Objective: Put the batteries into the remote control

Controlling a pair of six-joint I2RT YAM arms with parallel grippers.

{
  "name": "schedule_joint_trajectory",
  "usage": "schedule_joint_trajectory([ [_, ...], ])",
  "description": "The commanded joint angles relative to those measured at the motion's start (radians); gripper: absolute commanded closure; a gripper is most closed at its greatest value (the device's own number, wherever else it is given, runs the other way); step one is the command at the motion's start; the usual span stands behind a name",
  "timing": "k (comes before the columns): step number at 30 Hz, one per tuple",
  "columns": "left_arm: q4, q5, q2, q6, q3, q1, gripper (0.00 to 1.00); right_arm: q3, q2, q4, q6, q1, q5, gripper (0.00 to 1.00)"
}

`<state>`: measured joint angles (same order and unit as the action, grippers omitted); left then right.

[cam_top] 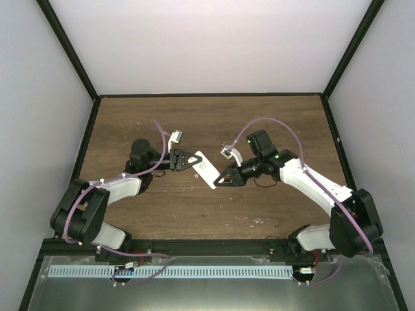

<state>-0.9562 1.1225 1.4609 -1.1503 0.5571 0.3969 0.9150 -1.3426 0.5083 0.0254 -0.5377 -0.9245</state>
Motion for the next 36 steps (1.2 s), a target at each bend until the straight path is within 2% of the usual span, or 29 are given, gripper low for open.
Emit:
schedule_joint_trajectory([
  [1,-0.129,0.039,0.003,-0.1,0.014,0.029,1.0,0.058,-0.041,-0.089,-0.005,-0.005,0.079,0.76],
  [13,-0.164,0.036,0.009,-0.12,0.002,0.039,1.0,0.082,-0.061,-0.143,-0.045,-0.004,0.103,0.74],
  [20,-0.26,0.043,0.029,-0.175,-0.005,0.048,1.0,0.081,-0.061,-0.166,-0.042,-0.004,0.083,0.73],
  [28,-0.357,0.05,0.07,-0.223,-0.002,0.062,1.0,0.09,-0.071,-0.166,-0.037,-0.004,0.038,0.78],
  [31,-0.336,0.045,0.057,-0.199,0.0,0.062,1.0,0.09,-0.074,-0.154,-0.032,-0.005,0.034,0.81],
  [36,-0.175,0.053,0.01,-0.074,0.02,0.062,0.99,0.086,-0.076,-0.146,-0.028,-0.005,0.033,0.86],
])
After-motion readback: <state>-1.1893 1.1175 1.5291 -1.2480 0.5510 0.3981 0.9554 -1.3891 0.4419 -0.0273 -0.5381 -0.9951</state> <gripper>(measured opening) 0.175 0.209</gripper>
